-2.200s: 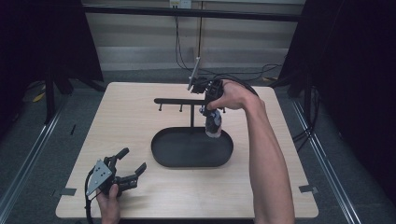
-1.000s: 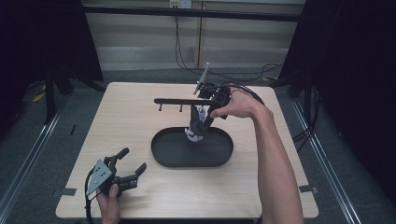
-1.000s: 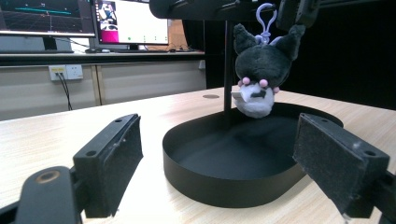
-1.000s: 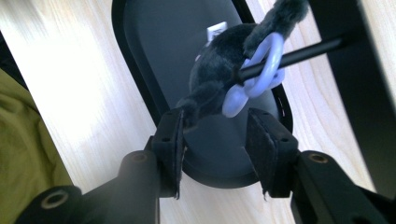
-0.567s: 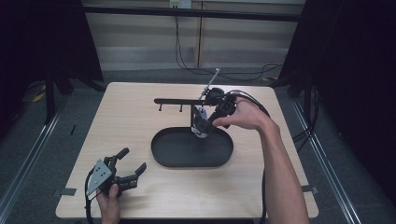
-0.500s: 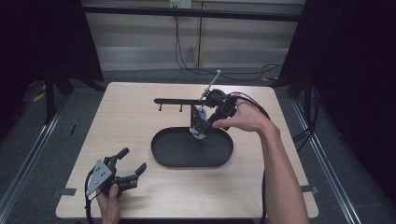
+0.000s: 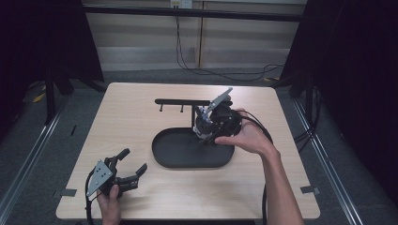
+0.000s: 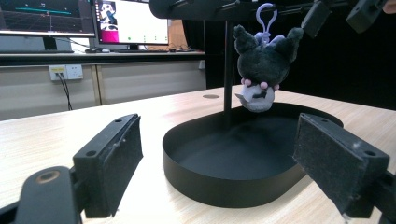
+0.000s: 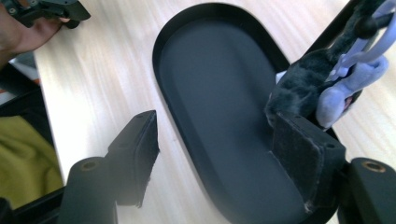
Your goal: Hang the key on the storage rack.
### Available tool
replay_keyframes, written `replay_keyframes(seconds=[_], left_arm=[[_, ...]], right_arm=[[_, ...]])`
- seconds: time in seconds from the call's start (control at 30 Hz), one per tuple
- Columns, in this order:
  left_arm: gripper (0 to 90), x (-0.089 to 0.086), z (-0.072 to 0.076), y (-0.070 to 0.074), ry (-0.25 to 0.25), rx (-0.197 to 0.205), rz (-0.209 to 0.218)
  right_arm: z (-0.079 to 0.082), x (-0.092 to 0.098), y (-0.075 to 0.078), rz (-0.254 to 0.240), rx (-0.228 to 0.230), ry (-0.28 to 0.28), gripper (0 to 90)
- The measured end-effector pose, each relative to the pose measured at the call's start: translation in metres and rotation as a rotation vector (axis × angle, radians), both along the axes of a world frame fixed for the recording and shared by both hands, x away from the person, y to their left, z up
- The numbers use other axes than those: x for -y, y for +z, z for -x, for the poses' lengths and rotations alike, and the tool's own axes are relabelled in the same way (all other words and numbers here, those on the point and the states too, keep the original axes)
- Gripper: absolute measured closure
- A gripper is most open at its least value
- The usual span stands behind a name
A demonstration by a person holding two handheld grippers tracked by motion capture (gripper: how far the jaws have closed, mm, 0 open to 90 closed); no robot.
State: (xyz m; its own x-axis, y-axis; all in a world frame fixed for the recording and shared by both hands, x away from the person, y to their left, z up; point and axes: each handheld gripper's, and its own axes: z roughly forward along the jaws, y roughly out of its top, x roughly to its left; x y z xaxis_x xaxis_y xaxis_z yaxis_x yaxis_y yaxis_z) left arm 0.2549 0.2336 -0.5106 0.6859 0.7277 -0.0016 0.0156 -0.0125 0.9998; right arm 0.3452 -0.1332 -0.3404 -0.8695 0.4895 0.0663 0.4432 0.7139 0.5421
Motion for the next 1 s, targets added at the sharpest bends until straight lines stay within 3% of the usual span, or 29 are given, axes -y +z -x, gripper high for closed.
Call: replay_keyframes(seconds=[0.17,0.33,0.43,0.53,0.6,0.73,0.9,0.93,1.0], left_arm=[[15.3,0.000,0.000,0.000,0.000,0.000,0.000],[15.3,0.000,0.000,0.000,0.000,0.000,0.001],[15.3,0.000,0.000,0.000,0.000,0.000,0.000],[15.3,0.000,0.000,0.000,0.000,0.000,0.000],[15.3,0.000,0.000,0.000,0.000,0.000,0.000],[15.3,0.000,0.000,0.000,0.000,0.000,0.000],[15.3,0.000,0.000,0.000,0.000,0.000,0.000],[15.3,0.000,0.000,0.000,0.000,0.000,0.000],[15.3,0.000,0.000,0.000,0.000,0.000,0.000]], right_arm=[[0.020,0.007,-0.010,-0.090,0.071,-0.001,26.9],[0.034,0.010,-0.020,-0.120,0.095,-0.015,24.4],[0.046,0.016,-0.032,-0.172,0.132,-0.049,14.0],[0.053,0.020,-0.042,-0.223,0.133,-0.056,14.4],[0.059,0.021,-0.051,-0.217,0.150,-0.081,14.3],[0.066,0.026,-0.067,-0.190,0.225,-0.201,14.4],[0.083,0.035,-0.090,-0.209,0.405,-0.314,14.5],[0.087,0.036,-0.096,-0.207,0.456,-0.368,15.3],[0.092,0.038,-0.106,-0.230,0.482,-0.439,15.2]])
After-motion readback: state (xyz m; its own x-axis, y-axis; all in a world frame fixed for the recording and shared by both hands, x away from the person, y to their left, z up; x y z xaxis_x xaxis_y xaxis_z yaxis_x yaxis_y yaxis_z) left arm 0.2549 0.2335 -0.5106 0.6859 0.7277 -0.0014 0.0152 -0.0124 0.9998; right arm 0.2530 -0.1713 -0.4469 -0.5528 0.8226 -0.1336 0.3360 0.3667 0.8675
